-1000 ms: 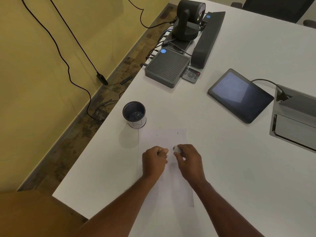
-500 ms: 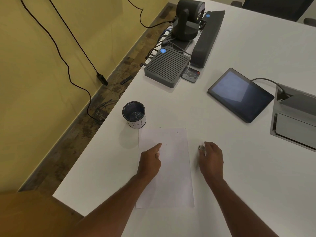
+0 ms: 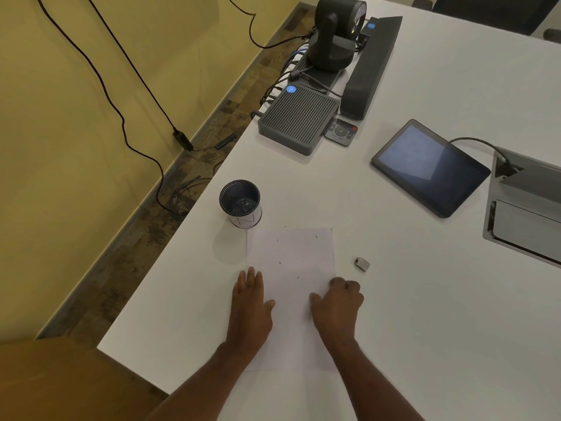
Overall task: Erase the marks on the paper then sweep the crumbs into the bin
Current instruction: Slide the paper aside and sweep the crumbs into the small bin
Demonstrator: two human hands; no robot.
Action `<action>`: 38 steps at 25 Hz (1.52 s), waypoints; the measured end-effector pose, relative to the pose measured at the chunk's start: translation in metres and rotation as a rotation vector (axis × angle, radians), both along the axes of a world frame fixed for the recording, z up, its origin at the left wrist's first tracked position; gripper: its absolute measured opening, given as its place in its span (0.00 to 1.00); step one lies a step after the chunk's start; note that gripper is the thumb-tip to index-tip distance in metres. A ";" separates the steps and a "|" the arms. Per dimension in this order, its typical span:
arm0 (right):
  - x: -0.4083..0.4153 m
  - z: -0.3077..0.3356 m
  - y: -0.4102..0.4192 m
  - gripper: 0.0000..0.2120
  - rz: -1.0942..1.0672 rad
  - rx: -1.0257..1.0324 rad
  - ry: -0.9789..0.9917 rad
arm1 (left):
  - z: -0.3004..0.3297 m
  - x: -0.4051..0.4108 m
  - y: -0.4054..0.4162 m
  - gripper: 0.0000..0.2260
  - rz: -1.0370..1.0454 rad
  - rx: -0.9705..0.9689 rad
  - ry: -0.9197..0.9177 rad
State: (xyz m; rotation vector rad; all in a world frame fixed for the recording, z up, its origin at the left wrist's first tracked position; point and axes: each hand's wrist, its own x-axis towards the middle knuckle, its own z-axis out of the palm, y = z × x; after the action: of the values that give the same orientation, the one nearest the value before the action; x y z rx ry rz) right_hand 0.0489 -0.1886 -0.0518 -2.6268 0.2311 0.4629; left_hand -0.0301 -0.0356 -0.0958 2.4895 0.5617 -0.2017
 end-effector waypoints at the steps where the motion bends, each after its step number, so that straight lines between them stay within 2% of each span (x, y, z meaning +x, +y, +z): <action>1: 0.001 0.001 0.001 0.23 -0.004 0.038 0.001 | 0.001 0.001 0.001 0.31 -0.009 0.001 -0.004; 5: 0.011 0.017 -0.002 0.27 -0.175 0.260 0.110 | 0.005 0.004 0.006 0.31 -0.031 0.003 0.007; 7: 0.016 0.027 -0.005 0.20 -0.168 0.274 0.115 | 0.006 0.004 0.007 0.31 -0.033 -0.015 0.002; 9: 0.017 0.042 -0.007 0.06 -0.105 0.252 0.062 | 0.007 0.003 0.007 0.30 -0.020 -0.035 -0.019; 10: 0.016 0.051 -0.006 0.06 -0.076 0.245 0.031 | 0.007 0.003 0.007 0.29 -0.010 -0.042 -0.034; 15: 0.011 0.098 0.006 0.14 0.160 0.139 -0.191 | 0.008 0.003 0.010 0.26 0.019 -0.054 -0.043; 20: 0.008 0.129 0.019 0.22 0.314 0.058 -0.271 | 0.011 0.002 0.011 0.25 0.033 -0.086 -0.066; 23: 0.010 0.136 0.022 0.21 0.349 0.037 -0.260 | 0.009 0.003 0.014 0.23 0.051 -0.100 -0.073; 27: 0.014 0.141 0.018 0.22 0.336 0.057 -0.272 | 0.010 0.003 0.014 0.22 0.074 -0.132 -0.082; 29: 0.018 0.141 0.015 0.22 0.308 0.071 -0.244 | 0.017 0.006 0.011 0.22 0.043 -0.172 -0.147; 33: 0.021 0.136 0.010 0.19 0.265 0.139 -0.197 | 0.050 0.022 -0.009 0.23 -0.209 -0.331 -0.284; 35: 0.021 0.133 0.008 0.17 0.242 0.202 -0.174 | 0.066 0.031 -0.021 0.24 -0.320 -0.427 -0.277; 38: 0.025 0.130 -0.002 0.16 0.146 0.322 -0.119 | 0.066 0.042 -0.028 0.24 -0.335 -0.463 -0.181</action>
State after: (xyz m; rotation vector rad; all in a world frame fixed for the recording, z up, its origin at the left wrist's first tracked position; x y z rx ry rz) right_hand 0.0743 -0.1905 0.0783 -2.3523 -0.0701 0.3560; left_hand 0.0118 -0.0632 -0.0300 2.1010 0.0110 -0.2047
